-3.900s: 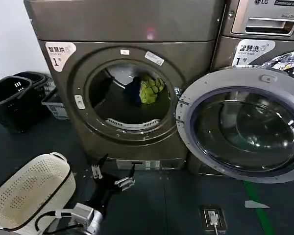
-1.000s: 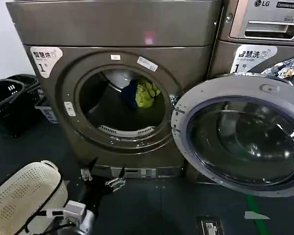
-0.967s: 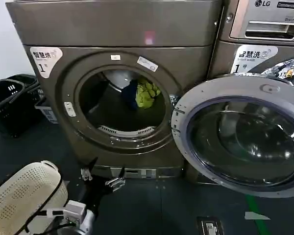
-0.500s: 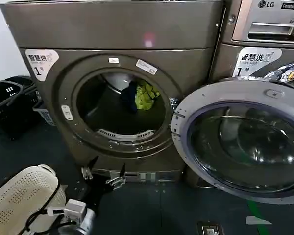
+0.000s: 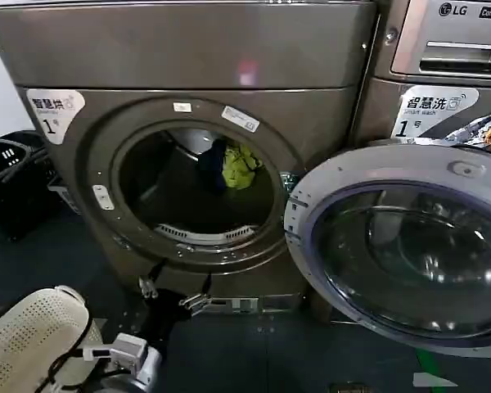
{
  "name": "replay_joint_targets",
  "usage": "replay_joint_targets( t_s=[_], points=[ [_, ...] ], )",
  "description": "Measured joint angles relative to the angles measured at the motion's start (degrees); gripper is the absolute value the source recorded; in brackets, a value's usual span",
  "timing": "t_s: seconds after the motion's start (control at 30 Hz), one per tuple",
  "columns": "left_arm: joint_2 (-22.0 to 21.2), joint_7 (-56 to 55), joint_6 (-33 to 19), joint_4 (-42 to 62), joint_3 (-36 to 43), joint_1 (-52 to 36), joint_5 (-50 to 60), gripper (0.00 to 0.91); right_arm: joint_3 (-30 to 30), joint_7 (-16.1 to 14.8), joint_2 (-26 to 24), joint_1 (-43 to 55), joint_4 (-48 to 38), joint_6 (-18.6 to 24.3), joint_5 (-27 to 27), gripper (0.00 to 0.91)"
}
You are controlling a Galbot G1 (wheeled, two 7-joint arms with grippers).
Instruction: Grasp the clothes from the dryer.
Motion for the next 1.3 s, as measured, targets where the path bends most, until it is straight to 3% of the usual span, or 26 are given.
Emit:
replay_joint_targets(
  t_s=[1.3],
  points=[
    [0.4,-0.42,1.53,-0.18,0.59,0.79,-1.3,0.907,1.78,0.56,0.71,-1.38,-0.67,0.6,0.27,0.907]
  ],
)
